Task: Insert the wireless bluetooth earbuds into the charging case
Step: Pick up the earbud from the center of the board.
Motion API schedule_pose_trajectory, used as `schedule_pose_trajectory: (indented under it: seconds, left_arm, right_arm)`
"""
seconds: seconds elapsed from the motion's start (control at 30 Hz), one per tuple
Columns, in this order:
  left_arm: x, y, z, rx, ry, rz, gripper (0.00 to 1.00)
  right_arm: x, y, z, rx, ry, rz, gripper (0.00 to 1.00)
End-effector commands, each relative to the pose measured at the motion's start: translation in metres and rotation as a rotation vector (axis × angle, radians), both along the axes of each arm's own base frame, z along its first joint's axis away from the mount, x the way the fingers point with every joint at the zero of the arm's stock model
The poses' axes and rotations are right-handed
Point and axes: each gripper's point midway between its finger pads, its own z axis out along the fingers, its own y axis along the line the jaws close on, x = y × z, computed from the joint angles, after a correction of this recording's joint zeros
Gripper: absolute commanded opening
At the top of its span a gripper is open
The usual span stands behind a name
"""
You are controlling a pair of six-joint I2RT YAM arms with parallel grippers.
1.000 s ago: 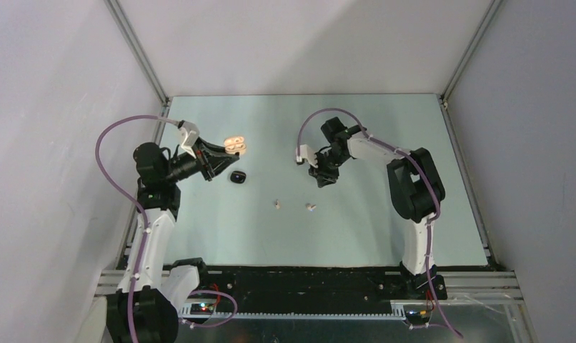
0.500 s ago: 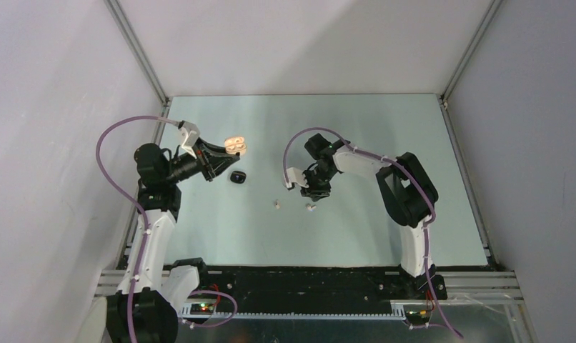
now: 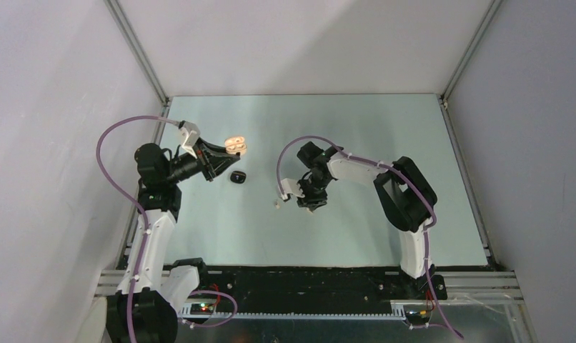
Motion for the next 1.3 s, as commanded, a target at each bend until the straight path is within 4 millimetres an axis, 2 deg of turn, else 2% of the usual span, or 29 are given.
schedule_pose_trajectory:
  seconds: [0.0, 0.43, 0.77, 0.9, 0.97, 1.03, 1.07, 1.1, 1.13, 1.17, 1.2, 1.23, 1.27]
  left_arm:
    - [0.0, -0.001, 0.006, 0.002, -0.031, 0.007, 0.0]
    - [0.001, -0.002, 0.002, 0.0, -0.019, 0.008, 0.0]
    - [0.003, -0.003, -0.002, -0.008, 0.008, 0.012, 0.0]
    - [0.006, -0.004, -0.003, -0.011, 0.02, 0.012, 0.0]
    - [0.008, -0.003, -0.005, -0.013, 0.028, 0.022, 0.0]
    - [0.01, -0.004, -0.006, -0.016, 0.041, 0.026, 0.0]
    - [0.012, -0.006, -0.009, -0.02, 0.057, 0.019, 0.0]
    - [0.012, -0.007, -0.008, -0.021, 0.06, 0.014, 0.0]
    - [0.013, -0.009, -0.011, -0.023, 0.075, 0.003, 0.0]
    - [0.014, -0.011, -0.008, -0.023, 0.072, -0.009, 0.0]
    - [0.015, -0.014, -0.01, -0.021, 0.075, -0.025, 0.0]
    - [0.014, -0.016, -0.006, -0.019, 0.062, -0.045, 0.0]
    - [0.015, -0.02, -0.006, -0.018, 0.061, -0.061, 0.0]
  right_arm:
    - [-0.018, 0.005, 0.014, 0.016, 0.019, 0.022, 0.42]
    - [-0.018, 0.002, 0.012, -0.002, 0.031, -0.006, 0.38]
    - [-0.024, 0.01, 0.012, 0.021, 0.054, 0.005, 0.19]
    - [-0.025, 0.013, 0.02, 0.045, 0.061, -0.017, 0.1]
    - [-0.02, 0.016, 0.035, 0.082, 0.037, -0.044, 0.07]
    - [-0.013, 0.021, 0.066, 0.166, 0.0, -0.079, 0.01]
    - [-0.008, 0.021, 0.09, 0.216, -0.033, -0.113, 0.0]
    - [-0.003, 0.026, 0.106, 0.266, -0.063, -0.125, 0.0]
    - [-0.001, 0.025, 0.134, 0.324, -0.099, -0.158, 0.0]
    - [0.005, 0.03, 0.153, 0.381, -0.143, -0.169, 0.0]
    - [0.005, 0.03, 0.183, 0.449, -0.184, -0.199, 0.0]
    - [0.014, 0.034, 0.206, 0.515, -0.252, -0.217, 0.0]
    - [0.018, 0.04, 0.242, 0.625, -0.33, -0.248, 0.0]
